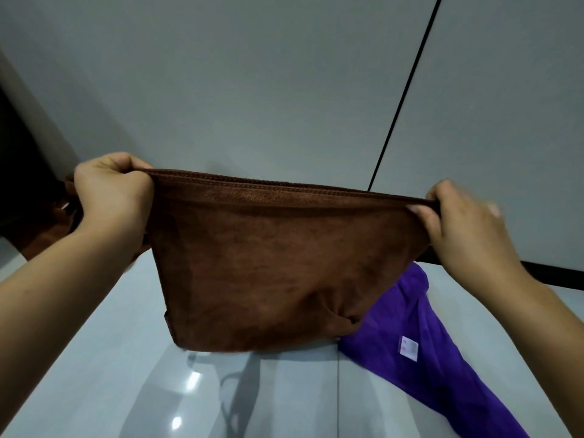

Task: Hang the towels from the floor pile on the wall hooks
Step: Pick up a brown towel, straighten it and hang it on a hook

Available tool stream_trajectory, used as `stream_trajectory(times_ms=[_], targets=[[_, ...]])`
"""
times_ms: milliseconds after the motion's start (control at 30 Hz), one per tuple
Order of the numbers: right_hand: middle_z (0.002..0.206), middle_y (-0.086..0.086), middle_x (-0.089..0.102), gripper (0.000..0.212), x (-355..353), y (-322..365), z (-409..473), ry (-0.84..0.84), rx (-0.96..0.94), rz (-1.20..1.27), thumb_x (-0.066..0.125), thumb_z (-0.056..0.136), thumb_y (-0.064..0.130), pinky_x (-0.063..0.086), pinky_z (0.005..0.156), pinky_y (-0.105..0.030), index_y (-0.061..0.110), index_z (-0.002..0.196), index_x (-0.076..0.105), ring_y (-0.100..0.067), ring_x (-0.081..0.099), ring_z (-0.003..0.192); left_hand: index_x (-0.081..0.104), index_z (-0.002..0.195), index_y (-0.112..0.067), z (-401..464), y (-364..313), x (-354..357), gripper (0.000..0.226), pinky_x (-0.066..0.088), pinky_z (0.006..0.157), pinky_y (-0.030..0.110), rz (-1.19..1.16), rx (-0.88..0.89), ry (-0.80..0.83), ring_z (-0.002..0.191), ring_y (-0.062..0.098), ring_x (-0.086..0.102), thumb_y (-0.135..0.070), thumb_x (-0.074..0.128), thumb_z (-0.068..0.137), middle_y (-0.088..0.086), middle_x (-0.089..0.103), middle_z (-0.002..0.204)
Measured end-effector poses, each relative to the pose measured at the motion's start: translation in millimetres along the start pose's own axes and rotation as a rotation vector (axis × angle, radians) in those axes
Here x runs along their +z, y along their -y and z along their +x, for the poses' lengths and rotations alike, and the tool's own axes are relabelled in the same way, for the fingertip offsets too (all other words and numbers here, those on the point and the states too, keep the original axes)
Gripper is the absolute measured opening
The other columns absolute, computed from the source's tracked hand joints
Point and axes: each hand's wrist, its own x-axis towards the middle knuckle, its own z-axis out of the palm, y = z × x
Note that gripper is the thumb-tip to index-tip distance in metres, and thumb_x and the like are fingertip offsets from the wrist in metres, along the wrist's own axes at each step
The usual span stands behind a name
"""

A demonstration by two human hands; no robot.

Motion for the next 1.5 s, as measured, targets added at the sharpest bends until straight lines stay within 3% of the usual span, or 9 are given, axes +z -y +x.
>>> stream_trajectory(times_ms=[167, 400, 600, 700, 800, 967, 1200, 1400, 1500], targets=[[0.073, 0.008, 0.056, 0.011, 5.8, 8.2, -3.3, -0.096, 0.346, 0.751, 0.065, 0.086, 0.02, 0.041, 0.06, -0.009, 0.016, 0.081, 0.056, -0.006, 0.053, 0.068, 0.048, 0.055, -0.014, 1.3, 6.7, -1.5, 0.038, 0.035, 0.032, 0.011, 0.002, -0.024, 0.018, 0.037, 0.017, 0.042, 0.016, 0.028, 0.068, -0.01, 0.038, 0.026], [0.064, 0.005, 0.066, 0.015, -13.9, 45.7, 5.3, 0.039, 0.621, 1.475, 0.064, 0.081, 0.025, 0.055, 0.06, -0.02, 0.011, 0.082, 0.062, -0.006, 0.063, 0.061, 0.048, 0.062, -0.006, 12.4, 57.5, -8.6, 0.039, 0.029, 0.031, 0.01, 0.35, -0.161, 0.389, 0.054, 0.022, 0.037, 0.027, 0.033, 0.075, 0.013, 0.045, 0.063], [0.056, 0.006, 0.061, 0.019, -33.6, 70.8, 7.6, 0.253, 0.417, 1.455, 0.069, 0.058, 0.027, 0.051, 0.053, -0.016, 0.014, 0.07, 0.062, -0.004, 0.058, 0.053, 0.058, 0.075, -0.007, -22.6, 66.9, 3.2, 0.026, 0.044, 0.048, 0.014, 0.606, -0.151, 0.888, 0.059, 0.015, 0.052, 0.019, 0.06, 0.073, 0.006, 0.056, 0.065], [0.055, 0.009, 0.06, 0.016, -34.6, 78.4, 5.6, 0.321, 0.316, 1.354, 0.072, 0.05, 0.029, 0.046, 0.051, -0.013, 0.02, 0.059, 0.063, -0.002, 0.055, 0.052, 0.061, 0.095, -0.014, -49.2, 34.7, 21.1, 0.031, 0.051, 0.063, 0.01, 0.464, -0.093, 1.088, 0.068, 0.004, 0.062, -0.001, 0.076, 0.072, 0.0, 0.064, 0.08], [0.052, 0.011, 0.058, 0.019, -33.6, 84.7, 3.6, 0.382, 0.222, 1.265, 0.071, 0.053, 0.028, 0.043, 0.049, -0.01, 0.018, 0.063, 0.059, 0.001, 0.052, 0.049, 0.063, 0.105, -0.011, -75.1, 0.6, 36.0, 0.037, 0.054, 0.087, 0.028, 0.181, -0.027, 1.184, 0.093, 0.015, 0.067, -0.005, 0.077, 0.071, 0.009, 0.069, 0.101], [0.055, 0.011, 0.058, 0.019, -32.5, 88.0, 4.4, 0.374, 0.154, 1.264, 0.069, 0.058, 0.031, 0.043, 0.052, -0.011, 0.017, 0.066, 0.059, 0.001, 0.053, 0.054, 0.066, 0.102, -0.008, -100.9, -23.5, 51.5, 0.022, 0.054, 0.08, 0.019, -0.107, 0.091, 1.162, 0.09, 0.01, 0.067, -0.001, 0.066, 0.082, 0.005, 0.072, 0.098], [0.064, 0.009, 0.064, 0.021, -26.7, 85.4, -0.1, 0.354, 0.199, 1.48, 0.064, 0.062, 0.032, 0.049, 0.055, -0.013, 0.017, 0.077, 0.061, -0.001, 0.06, 0.061, 0.063, 0.103, 0.008, -100.6, -26.5, 53.7, 0.023, 0.05, 0.089, 0.045, -0.125, 0.18, 0.999, 0.097, 0.029, 0.065, -0.009, 0.058, 0.088, 0.026, 0.066, 0.103], [0.085, 0.002, 0.072, 0.034, -8.2, 81.8, -13.5, 0.509, 0.194, 1.442, 0.073, 0.06, 0.024, 0.055, 0.075, -0.025, 0.019, 0.093, 0.063, -0.011, 0.067, 0.081, 0.065, 0.079, -0.014, -88.8, -39.2, 49.9, 0.014, 0.056, 0.071, 0.029, -0.291, 0.129, 0.75, 0.07, 0.012, 0.065, -0.013, 0.057, 0.09, -0.002, 0.069, 0.071], [0.085, 0.008, 0.072, 0.033, 2.9, 87.8, -22.5, 0.577, 0.214, 1.416, 0.075, 0.07, 0.008, 0.052, 0.069, -0.015, 0.021, 0.097, 0.061, -0.002, 0.068, 0.08, 0.062, 0.076, -0.016, -83.1, -47.6, 48.8, 0.016, 0.054, 0.071, 0.03, -0.337, 0.148, 0.656, 0.07, 0.013, 0.062, -0.014, 0.057, 0.091, 0.0, 0.066, 0.071]])
